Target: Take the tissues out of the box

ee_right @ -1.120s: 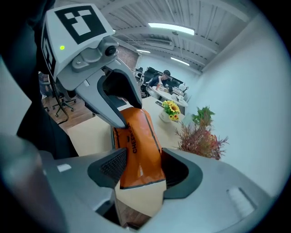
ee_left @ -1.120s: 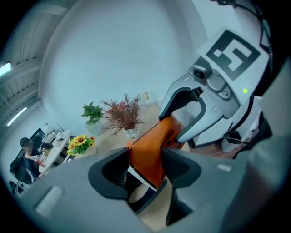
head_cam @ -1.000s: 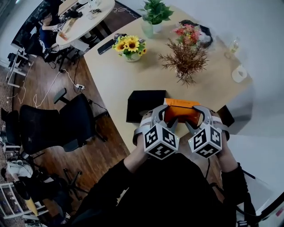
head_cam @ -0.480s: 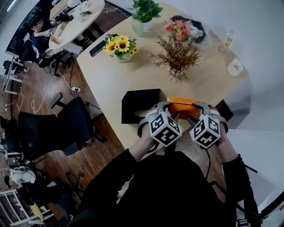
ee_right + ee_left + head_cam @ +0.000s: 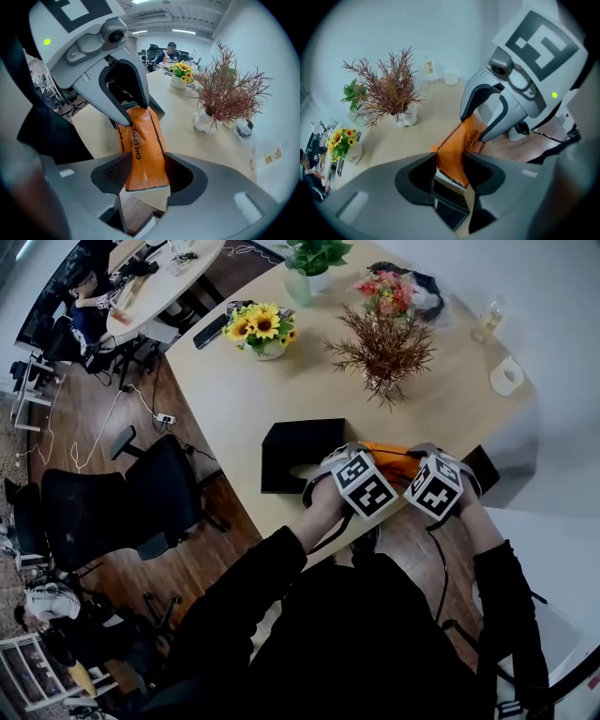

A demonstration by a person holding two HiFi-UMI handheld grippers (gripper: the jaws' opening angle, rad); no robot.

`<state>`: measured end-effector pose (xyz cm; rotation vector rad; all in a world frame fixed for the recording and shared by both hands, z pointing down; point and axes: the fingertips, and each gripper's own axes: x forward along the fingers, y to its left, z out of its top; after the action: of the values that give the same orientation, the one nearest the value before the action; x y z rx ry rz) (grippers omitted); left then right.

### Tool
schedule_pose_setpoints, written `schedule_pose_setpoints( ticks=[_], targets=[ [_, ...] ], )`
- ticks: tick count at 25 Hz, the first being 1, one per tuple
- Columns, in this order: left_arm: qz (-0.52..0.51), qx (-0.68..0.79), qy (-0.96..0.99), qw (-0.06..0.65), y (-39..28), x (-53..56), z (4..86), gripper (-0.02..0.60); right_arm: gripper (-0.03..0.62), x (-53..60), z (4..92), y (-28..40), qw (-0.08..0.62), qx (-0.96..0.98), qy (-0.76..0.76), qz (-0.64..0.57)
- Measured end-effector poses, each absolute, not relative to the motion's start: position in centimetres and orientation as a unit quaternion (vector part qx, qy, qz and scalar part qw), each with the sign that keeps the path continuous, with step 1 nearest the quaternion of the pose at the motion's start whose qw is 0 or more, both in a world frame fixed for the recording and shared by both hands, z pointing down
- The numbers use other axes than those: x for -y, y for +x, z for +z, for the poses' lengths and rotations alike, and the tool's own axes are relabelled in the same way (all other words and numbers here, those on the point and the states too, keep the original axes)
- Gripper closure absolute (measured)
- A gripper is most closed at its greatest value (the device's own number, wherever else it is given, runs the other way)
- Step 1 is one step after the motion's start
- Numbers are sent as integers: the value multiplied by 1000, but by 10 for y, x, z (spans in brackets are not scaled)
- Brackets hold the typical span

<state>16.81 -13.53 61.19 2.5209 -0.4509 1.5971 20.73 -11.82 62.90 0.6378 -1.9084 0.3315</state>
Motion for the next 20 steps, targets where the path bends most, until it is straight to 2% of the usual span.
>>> schedule_pose_setpoints(
  ticks=[7, 8, 11, 15, 20],
  targets=[
    [579, 105, 803, 93, 166, 151, 636, 428, 370, 129, 641, 204, 515, 803, 250, 164],
    [586, 101, 799, 90, 166, 152, 638, 449, 371, 131, 642, 203, 515, 803, 249, 166],
    [602, 97, 790, 70, 167, 155, 645, 459, 373, 134, 645, 203, 512, 802, 251, 178],
    [616, 89, 780, 64, 173, 163, 653, 460, 373, 138, 649, 210, 486, 806, 261, 215],
    [622, 73, 774, 93, 176, 171, 659, 459, 372, 145, 652, 213, 448, 818, 268, 241]
  ],
)
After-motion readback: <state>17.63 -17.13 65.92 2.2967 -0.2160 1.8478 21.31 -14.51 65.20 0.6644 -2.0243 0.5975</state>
